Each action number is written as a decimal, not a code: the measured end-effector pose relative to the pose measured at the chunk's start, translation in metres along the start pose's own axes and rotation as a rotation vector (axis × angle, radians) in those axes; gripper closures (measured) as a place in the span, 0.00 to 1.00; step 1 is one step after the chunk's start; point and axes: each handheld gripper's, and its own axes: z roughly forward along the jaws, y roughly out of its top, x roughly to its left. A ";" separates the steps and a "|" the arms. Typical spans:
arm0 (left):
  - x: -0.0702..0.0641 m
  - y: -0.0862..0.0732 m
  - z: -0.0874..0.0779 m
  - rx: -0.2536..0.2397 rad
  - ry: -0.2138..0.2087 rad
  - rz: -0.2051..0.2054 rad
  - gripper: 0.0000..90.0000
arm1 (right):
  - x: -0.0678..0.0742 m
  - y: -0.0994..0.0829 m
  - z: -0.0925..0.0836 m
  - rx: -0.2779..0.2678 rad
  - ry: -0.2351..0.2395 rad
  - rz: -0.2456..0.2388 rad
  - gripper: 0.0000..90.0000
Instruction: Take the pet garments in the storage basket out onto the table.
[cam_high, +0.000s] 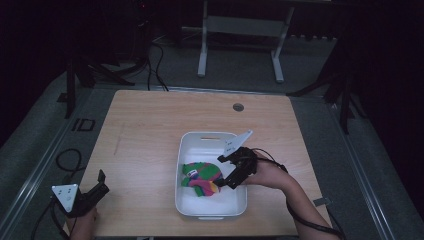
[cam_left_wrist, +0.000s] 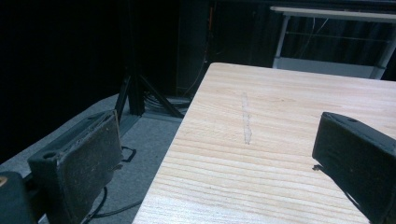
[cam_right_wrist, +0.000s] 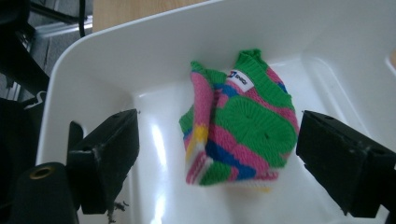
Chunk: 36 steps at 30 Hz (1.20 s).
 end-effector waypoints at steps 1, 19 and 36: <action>0.000 0.000 0.000 0.000 0.000 0.000 0.02 | 0.000 0.003 0.004 0.010 0.002 -0.002 0.15; 0.000 0.000 0.000 -0.001 -0.006 0.000 0.02 | 0.000 0.029 0.063 0.134 0.022 -0.044 0.15; 0.000 0.000 0.000 -0.001 -0.004 0.002 0.02 | -0.001 0.024 0.106 0.377 -0.075 -0.054 0.31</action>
